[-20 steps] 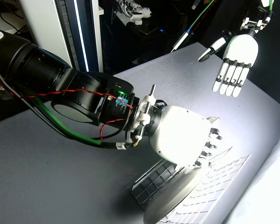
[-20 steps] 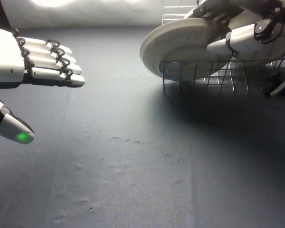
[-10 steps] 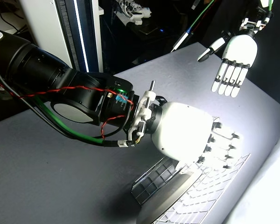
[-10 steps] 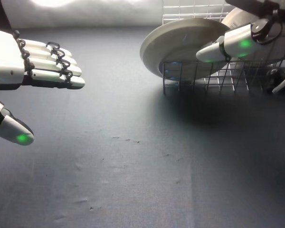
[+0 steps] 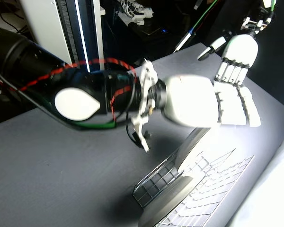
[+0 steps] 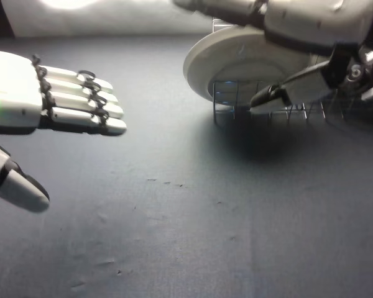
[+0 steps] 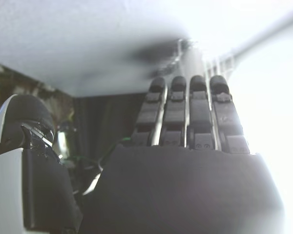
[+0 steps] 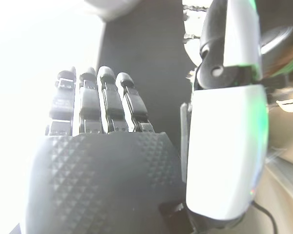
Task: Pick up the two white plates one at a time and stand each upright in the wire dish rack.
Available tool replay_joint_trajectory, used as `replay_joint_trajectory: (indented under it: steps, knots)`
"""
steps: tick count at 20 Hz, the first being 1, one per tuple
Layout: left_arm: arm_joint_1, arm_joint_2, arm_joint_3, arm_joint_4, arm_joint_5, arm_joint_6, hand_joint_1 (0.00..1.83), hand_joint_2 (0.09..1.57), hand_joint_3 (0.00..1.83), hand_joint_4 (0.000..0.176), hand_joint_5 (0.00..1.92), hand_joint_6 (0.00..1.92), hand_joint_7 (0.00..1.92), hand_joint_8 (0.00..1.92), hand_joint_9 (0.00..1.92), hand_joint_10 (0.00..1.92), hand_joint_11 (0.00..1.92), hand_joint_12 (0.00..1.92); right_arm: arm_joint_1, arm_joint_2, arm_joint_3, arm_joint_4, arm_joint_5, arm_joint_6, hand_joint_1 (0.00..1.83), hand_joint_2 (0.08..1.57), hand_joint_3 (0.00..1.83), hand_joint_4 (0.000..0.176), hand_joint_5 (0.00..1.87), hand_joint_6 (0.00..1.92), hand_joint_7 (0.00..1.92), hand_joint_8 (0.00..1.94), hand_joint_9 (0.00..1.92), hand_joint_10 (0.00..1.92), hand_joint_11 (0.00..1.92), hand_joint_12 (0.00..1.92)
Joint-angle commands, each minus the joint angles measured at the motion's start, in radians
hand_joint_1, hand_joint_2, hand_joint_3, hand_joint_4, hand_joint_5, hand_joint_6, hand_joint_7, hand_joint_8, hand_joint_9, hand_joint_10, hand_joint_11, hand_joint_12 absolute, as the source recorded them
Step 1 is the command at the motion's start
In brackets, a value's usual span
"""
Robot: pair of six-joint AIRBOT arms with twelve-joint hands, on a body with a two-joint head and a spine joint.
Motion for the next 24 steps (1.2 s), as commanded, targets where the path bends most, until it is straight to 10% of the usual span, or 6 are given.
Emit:
replay_joint_trajectory:
  steps: [1,24]
  knots:
    - [-0.006,0.020,-0.007,-0.082,-0.065,0.008,0.00,1.05,0.00,0.000,0.00,0.00,0.00,0.00,0.00,0.00,0.02,0.01,0.006,0.011,-0.010,-0.012,0.153,0.001,1.04,0.81,0.00,0.000,0.00,0.00,0.00,0.00,0.00,0.00,0.00,0.00]
    - [-0.051,0.122,-0.119,-0.025,-0.120,0.126,0.00,1.05,0.00,0.000,0.00,0.00,0.00,0.00,0.01,0.00,0.05,0.02,-0.030,0.176,-0.091,-0.272,0.275,-0.030,0.91,0.87,0.01,0.000,0.00,0.00,0.00,0.00,0.00,0.00,0.00,0.00]
